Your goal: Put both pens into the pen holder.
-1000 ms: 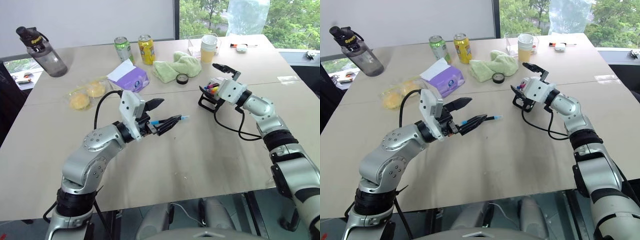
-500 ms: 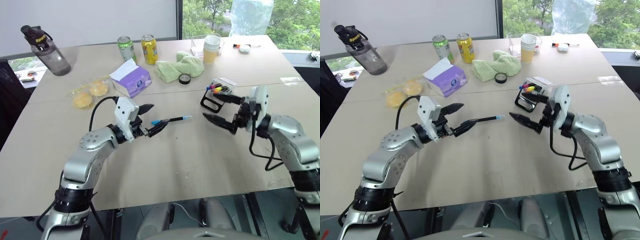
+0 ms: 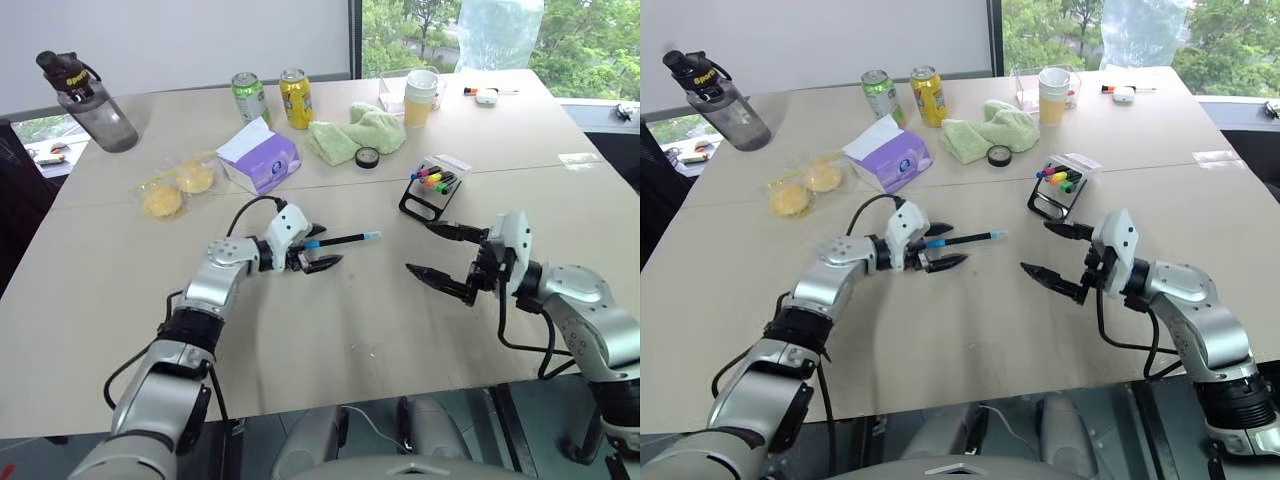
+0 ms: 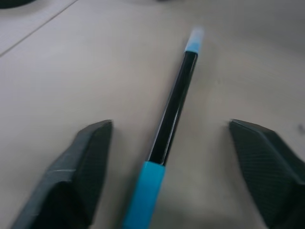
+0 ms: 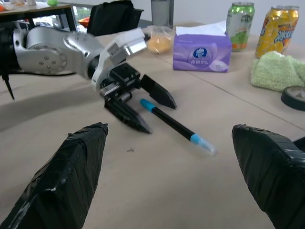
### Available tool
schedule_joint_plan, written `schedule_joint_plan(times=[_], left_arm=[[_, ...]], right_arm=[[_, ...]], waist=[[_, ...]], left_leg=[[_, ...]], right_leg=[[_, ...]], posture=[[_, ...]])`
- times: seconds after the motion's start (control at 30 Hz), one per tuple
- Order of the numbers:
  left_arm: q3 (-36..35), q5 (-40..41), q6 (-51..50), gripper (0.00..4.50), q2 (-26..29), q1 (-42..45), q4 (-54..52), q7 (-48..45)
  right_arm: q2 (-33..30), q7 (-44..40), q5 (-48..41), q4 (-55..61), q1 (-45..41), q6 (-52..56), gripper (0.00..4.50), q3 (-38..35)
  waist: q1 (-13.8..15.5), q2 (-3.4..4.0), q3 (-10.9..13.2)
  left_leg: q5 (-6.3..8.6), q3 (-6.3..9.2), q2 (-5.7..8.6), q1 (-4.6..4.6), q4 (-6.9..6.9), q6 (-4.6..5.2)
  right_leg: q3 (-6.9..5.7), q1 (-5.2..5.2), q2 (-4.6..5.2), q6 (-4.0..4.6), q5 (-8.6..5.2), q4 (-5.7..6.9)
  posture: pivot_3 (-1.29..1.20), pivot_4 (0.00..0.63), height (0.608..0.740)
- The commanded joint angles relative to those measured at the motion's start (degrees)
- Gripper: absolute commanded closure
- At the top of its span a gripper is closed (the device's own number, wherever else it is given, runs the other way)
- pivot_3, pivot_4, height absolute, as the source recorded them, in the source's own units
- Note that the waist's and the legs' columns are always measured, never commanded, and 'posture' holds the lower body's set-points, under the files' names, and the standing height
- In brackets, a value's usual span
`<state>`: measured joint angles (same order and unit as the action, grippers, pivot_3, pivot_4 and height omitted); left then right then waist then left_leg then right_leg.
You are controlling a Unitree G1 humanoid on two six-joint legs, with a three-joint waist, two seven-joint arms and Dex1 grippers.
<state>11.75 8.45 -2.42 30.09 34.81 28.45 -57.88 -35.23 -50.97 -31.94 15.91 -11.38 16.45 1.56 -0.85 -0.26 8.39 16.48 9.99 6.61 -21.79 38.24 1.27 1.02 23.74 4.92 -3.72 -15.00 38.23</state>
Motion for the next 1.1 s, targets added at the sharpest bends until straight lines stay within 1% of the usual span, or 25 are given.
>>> schedule_joint_plan(times=[0.03, 0.17, 0.27, 0.3, 0.37, 0.47, 0.5, 0.53, 0.57, 0.6, 0.63, 0.8, 0.93, 1.1], left_arm=[[0.3, -2.1, 0.9, 1.27, 1.3, -1.2, 2.0, -1.9], [-0.7, -1.6, 0.3, 1.27, 1.9, -3.7, -1.6, -2.1], [-2.1, -0.8, -0.4, 2.08, 1.2, -5.3, -4.9, -0.5], [-2.9, 0.0, -1.1, 2.08, 0.8, -5.8, -6.2, 0.1], [-4.1, 1.3, -2.7, 2.83, 0.1, -6.7, -8.9, 1.1], [-4.6, 1.6, -4.8, 2.83, 0.1, -8.1, -12.0, 1.9], [-4.7, 1.6, -5.2, 3.27, 0.2, -8.6, -12.7, 2.1], [-4.7, 1.5, -5.5, 3.35, 0.2, -9.0, -13.4, 2.3], [-5.0, 1.9, -5.9, 3.56, 0.2, -9.5, -14.3, 2.3], [-5.3, 2.3, -6.4, 4.18, 0.1, -9.9, -15.1, 2.3], [-5.6, 2.8, -6.9, 4.47, 0.0, -10.2, -15.9, 2.2], [-7.7, 6.2, -10.5, 4.47, -1.5, -10.8, -20.5, 3.2], [-9.1, 9.7, -13.5, 4.47, -3.3, -11.4, -24.7, 3.8], [-11.8, 17.7, -20.0, 4.47, -6.6, -11.7, -32.4, 5.2]], right_arm=[[-0.1, 0.3, -0.4, 3.2, 0.4, 0.1, 0.00, -2.1], [0.3, 0.8, 0.2, 3.5, 1.1, 0.2, 0.00, -1.9], [0.8, 2.1, 0.6, 3.2, 0.7, 2.1, 0.00, -1.2], [0.8, 2.6, 0.6, 3.2, 0.5, 3.5, 0.00, -0.8], [0.7, 2.5, 0.9, 3.4, 0.2, 4.9, 0.00, -0.1], [1.1, 1.9, 1.5, 2.3, -1.1, 5.4, 0.00, 0.5], [1.2, 1.6, 1.8, 1.6, -1.7, 5.3, 0.00, 0.6], [1.3, 1.3, 2.0, 1.1, -2.2, 5.4, 0.00, 0.7], [1.5, 1.1, 2.2, 0.7, -2.7, 5.5, 0.00, 1.0], [1.7, 0.9, 2.4, 0.3, -3.0, 5.6, 0.00, 1.2], [1.9, 0.8, 2.7, 0.0, -3.3, 5.6, 0.00, 1.4], [3.2, 0.7, 3.4, -0.9, -4.2, 6.3, 0.00, 2.7], [4.3, 2.0, 3.3, -1.1, -4.8, 8.9, 0.00, 3.1], [9.0, 6.7, -2.3, 0.1, -6.1, 16.3, 0.00, 0.5]], waist=[[0.0, -0.01, 0.0], [-0.1, -0.01, 0.0], [-0.1, -0.01, 0.0], [-0.1, -0.01, 0.0], [0.0, -0.01, 0.0], [0.0, -0.01, 0.0], [0.0, -0.01, 0.0], [0.0, -0.01, 0.0], [0.0, -0.01, 0.0], [0.0, -0.01, 0.0], [0.1, -0.01, 0.0], [0.2, -0.02, 0.0], [0.1, -0.02, 0.0], [0.0, -0.01, 0.0]], left_leg=[[0.00, 0.00, 0.00, 0.01, 0.00, 0.00], [0.00, 0.03, -0.01, 0.03, 0.00, 0.00], [0.00, 0.01, -0.01, 0.03, 0.00, 0.00], [0.00, 0.02, -0.02, 0.04, 0.01, 0.00], [0.00, 0.02, -0.02, 0.04, 0.05, 0.00], [0.00, 0.02, -0.02, 0.03, 0.07, 0.00], [0.00, 0.02, -0.01, 0.03, 0.07, 0.00], [0.00, 0.01, -0.01, 0.03, 0.07, 0.00], [0.00, 0.01, -0.01, 0.03, 0.07, 0.00], [0.00, 0.01, -0.01, 0.04, 0.07, 0.00], [0.00, 0.01, -0.01, 0.03, 0.07, 0.00], [0.00, 0.04, -0.01, -0.01, 0.08, 0.00], [0.00, 0.04, -0.01, 0.00, 0.09, 0.00], [-0.01, 0.04, -0.02, 0.00, 0.10, -0.01]], right_leg=[[0.02, 0.00, 0.00, 0.00, 0.00, 0.00], [0.04, 0.00, -0.01, 0.00, 0.00, 0.07], [0.07, 0.00, -0.01, 0.00, 0.00, 0.07], [0.06, 0.00, -0.01, 0.00, 0.00, 0.08], [0.06, 0.00, -0.02, 0.00, 0.00, 0.14], [0.05, 0.01, -0.02, 0.00, 0.00, 0.17], [0.06, 0.01, -0.01, 0.00, 0.00, 0.17], [0.06, 0.01, -0.02, 0.00, 0.00, 0.18], [0.06, 0.01, -0.01, 0.00, 0.00, 0.18], [0.07, 0.01, -0.01, 0.00, 0.00, 0.17], [0.06, 0.01, -0.01, 0.00, 0.00, 0.17], [0.03, 0.02, 0.00, 0.00, 0.00, 0.17], [0.03, 0.02, 0.00, 0.00, 0.00, 0.17], [0.04, 0.02, 0.00, 0.00, 0.00, 0.19]], posture=[[0.00, 0.150, 0.740], [0.00, 0.150, 0.740], [0.00, 0.150, 0.740], [0.00, 0.150, 0.740], [0.00, 0.150, 0.740], [0.00, 0.150, 0.740], [0.00, 0.150, 0.740], [0.00, 0.150, 0.740], [0.00, 0.150, 0.740], [0.00, 0.150, 0.740], [0.00, 0.150, 0.740], [0.00, 0.150, 0.740], [0.00, 0.150, 0.740], [0.00, 0.150, 0.740]])
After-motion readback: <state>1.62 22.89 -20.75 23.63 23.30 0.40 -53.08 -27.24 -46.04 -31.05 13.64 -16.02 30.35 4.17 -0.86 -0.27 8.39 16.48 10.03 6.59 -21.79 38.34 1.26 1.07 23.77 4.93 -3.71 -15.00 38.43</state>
